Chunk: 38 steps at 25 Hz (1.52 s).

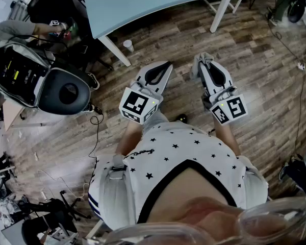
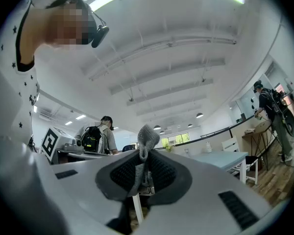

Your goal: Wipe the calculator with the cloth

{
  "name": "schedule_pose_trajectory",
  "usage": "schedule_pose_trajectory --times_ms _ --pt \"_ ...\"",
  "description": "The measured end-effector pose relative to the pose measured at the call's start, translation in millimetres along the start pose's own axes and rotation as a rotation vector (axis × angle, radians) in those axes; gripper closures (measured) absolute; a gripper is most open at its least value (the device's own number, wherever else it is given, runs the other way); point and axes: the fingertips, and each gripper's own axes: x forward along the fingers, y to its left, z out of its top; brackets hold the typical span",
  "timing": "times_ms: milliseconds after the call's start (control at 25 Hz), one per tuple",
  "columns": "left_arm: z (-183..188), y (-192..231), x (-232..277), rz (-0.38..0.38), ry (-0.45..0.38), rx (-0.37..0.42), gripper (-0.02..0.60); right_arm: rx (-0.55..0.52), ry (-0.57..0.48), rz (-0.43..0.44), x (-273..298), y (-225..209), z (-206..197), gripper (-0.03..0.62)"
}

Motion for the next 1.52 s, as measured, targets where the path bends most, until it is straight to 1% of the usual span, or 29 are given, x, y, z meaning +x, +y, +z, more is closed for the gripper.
schedule_pose_trajectory --times_ms 240,360,640,800,960,1120,1240,1520 --pt "-1 -6 -1 0.0 0.024 -0.011 0.551 0.02 0.015 0.0 -5 0 -2 0.549" --pt "-3 -7 1 0.0 0.039 -0.003 0.551 0.034 0.013 -0.002 -6 -2 -3 0.549" --pt "3 -13 6 -0.021 0.042 0.017 0.551 0.072 0.002 -0.005 -10 -4 -3 0.548" --pt "4 -18 9 -0.032 0.041 0.025 0.551 0.093 -0.019 -0.024 -12 -10 -1 0.546" --pt "0 -9 13 -0.011 0.051 0.012 0.552 0.107 -0.024 -0.028 -7 -21 -1 0.546" --pt "-8 1 26 -0.009 0.064 -0.018 0.551 0.116 -0.011 -0.023 -1 -31 -6 0.546" --pt "-11 9 39 -0.017 0.062 -0.029 0.551 0.123 0.005 -0.033 7 -42 -11 0.546" --pt "-12 35 83 -0.047 0.05 -0.042 0.551 0.088 0.025 -0.026 40 -78 -10 0.546"
